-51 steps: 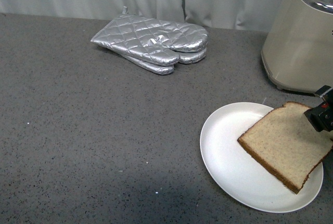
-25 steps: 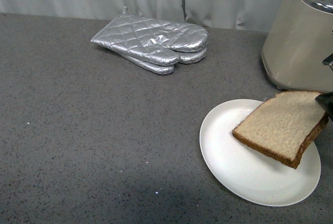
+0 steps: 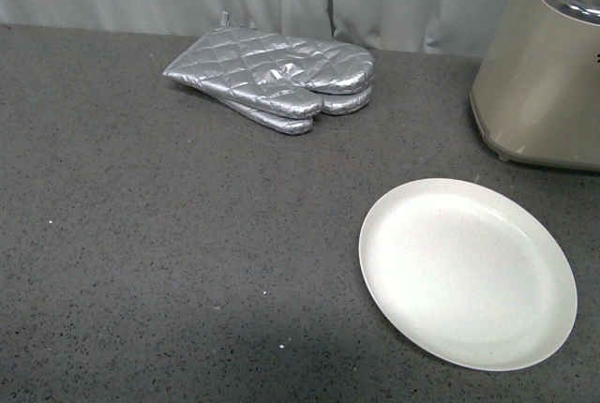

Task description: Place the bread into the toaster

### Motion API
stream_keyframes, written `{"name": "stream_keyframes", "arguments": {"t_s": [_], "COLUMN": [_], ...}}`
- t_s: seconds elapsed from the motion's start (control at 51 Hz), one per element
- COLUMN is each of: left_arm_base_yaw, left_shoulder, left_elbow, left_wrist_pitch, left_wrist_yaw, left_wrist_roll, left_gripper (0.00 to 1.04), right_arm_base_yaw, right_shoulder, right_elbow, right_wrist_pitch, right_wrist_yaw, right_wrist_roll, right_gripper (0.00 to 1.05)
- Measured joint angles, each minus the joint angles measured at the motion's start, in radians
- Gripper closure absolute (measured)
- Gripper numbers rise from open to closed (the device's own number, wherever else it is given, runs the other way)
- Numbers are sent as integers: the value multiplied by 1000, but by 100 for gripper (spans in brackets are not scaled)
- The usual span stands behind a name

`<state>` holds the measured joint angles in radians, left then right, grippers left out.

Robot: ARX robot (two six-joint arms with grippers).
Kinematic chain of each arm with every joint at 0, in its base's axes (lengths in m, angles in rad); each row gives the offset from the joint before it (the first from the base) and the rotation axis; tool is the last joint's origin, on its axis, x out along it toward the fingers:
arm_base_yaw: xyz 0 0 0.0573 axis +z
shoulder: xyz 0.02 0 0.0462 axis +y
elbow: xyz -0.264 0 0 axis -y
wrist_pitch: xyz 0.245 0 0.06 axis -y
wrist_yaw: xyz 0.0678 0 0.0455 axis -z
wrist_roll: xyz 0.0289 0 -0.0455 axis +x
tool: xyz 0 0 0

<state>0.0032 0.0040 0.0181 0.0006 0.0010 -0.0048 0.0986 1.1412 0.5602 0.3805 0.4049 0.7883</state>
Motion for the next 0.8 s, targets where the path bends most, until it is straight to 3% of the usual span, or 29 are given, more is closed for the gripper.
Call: {"name": "stream_keyframes", "arguments": {"t_s": [0.177,0.471,0.667,0.805], "left_arm_base_yaw": [0,0,0,0], "left_shoulder": [0,0,0,0], "left_elbow": [0,0,0,0], "left_wrist_pitch": [0,0,0,0], "left_wrist_yaw": [0,0,0,0], "left_wrist_roll": [0,0,0,0], "left_gripper": [7,7,7,7], "right_arm_base_yaw": [-15,-4,14,24], "right_shoulder": [-42,22,104,186], "right_elbow": [88,200,203,194], "right_wrist_pitch": [52,279,338,478], "right_wrist_yaw": [160,478,566,589], "right_wrist_roll": [-147,-517,-622,-702], "right_gripper": [103,103,103,103]}}
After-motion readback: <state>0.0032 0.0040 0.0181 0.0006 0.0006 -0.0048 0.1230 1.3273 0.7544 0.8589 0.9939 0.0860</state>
